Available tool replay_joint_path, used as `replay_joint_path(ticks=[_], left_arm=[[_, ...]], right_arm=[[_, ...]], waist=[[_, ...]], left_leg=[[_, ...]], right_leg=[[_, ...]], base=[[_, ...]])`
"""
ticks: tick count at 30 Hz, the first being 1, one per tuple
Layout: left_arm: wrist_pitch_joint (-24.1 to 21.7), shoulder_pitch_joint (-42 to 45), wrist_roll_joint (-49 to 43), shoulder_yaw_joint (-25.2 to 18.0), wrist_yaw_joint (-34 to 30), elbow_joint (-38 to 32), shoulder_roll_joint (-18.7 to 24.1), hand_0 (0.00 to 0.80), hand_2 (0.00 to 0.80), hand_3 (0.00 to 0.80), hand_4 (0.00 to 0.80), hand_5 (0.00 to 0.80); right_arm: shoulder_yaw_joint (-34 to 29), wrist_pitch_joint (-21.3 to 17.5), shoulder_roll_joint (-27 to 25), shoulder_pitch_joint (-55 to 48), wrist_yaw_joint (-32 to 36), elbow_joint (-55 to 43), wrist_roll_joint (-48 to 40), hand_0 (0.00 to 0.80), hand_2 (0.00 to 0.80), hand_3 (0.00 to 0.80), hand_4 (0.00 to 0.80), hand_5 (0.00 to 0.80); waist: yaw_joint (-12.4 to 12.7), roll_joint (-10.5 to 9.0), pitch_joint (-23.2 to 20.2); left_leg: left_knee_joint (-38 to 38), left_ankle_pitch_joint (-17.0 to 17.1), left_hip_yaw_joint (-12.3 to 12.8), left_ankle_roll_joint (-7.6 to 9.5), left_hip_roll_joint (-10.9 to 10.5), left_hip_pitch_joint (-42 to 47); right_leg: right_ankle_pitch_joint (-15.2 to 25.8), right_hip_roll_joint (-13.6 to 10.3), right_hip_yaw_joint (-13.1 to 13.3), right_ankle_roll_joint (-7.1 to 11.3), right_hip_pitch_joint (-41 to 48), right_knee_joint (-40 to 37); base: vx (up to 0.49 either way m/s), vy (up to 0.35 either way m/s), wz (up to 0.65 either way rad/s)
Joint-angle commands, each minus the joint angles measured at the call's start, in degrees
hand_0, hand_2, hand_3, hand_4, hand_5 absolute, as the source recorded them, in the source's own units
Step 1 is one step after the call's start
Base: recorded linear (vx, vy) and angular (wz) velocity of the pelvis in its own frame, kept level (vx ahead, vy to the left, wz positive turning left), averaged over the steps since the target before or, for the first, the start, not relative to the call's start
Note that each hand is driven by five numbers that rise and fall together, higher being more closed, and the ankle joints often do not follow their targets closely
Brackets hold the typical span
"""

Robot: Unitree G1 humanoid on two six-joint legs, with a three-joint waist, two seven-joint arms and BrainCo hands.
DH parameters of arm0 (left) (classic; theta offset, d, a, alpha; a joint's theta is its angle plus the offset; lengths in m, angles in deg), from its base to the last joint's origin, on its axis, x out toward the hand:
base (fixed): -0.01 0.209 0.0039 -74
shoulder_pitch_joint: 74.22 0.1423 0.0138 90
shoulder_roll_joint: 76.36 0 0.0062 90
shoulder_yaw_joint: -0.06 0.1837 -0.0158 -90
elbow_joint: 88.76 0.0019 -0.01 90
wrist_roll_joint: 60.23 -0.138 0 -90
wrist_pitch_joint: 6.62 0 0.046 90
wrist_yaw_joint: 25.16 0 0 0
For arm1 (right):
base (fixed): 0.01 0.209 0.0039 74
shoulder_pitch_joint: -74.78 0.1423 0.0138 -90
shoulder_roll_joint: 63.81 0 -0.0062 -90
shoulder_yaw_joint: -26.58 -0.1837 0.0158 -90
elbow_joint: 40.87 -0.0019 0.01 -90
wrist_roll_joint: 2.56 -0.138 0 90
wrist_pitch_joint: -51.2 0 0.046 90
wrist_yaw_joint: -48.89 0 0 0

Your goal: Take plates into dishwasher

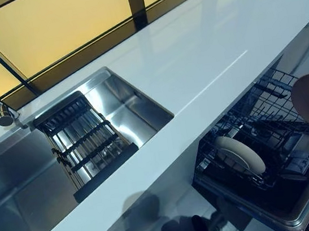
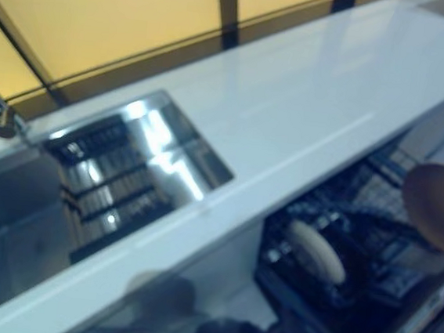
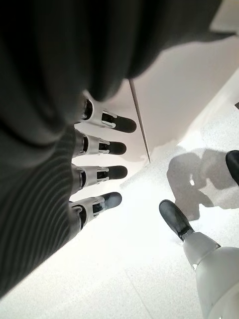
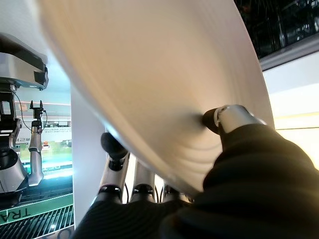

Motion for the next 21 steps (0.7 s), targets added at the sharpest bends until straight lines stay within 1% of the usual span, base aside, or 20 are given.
replay_joint_path(ticks=[1,6,12,21], left_arm=[[-2.8,-2.6,3.4,-0.6,1.0,0.1,1.6,0.0,0.0,0.0,0.0,0.0],[-3.2,-1.7,4.6,-0.3,0.8,-1.2,1.1,0.0,0.0,0.0,0.0,0.0],[-2.9,-1.5,5.5,-0.1,1.1,-2.8,1.0,0.0,0.0,0.0,0.0,0.0],[-2.3,-1.5,8.1,0.3,1.8,-5.2,1.1,0.0,0.0,0.0,0.0,0.0]], right_arm=[[0.8,0.9,-2.2,7.3,-3.0,-2.1,0.4,0.8,0.8,0.8,0.8,0.8],[3.2,2.7,-3.0,11.0,-3.1,-4.4,1.9,0.8,0.8,0.8,0.8,0.8],[6.2,3.5,-3.9,14.7,-2.8,-5.2,3.4,0.8,0.8,0.8,0.8,0.8],[11.9,4.9,-2.6,20.0,-3.7,-3.9,5.9,0.8,0.8,0.8,0.8,0.8]], waist=[[0.4,0.67,0.4],[1.2,1.61,1.6],[2.2,2.05,2.6],[3.8,3.21,4.1]], left_leg=[[0.2,-2.3,-2.3,1.83,0.1,-1.5],[0.2,-2.1,-1.7,1.62,0.1,-1.7],[0.2,-1.8,-1.4,1.29,0.1,-2.1],[0.2,-1.3,-1.4,1.12,-0.1,-2.5]], right_leg=[[-6.2,-0.3,-5.8,3.76,2.0,1.4],[-6.5,-0.7,-6.1,3.54,1.5,1.7],[-6.5,-1.1,-6.8,3.42,1.2,1.6],[-6.7,-2.2,-8.5,3.31,0.9,2.1]], base=[[-0.018,0.003,-0.07],[-0.015,0.008,-0.1],[-0.004,0.001,-0.03],[-0.005,0.006,-0.09]])
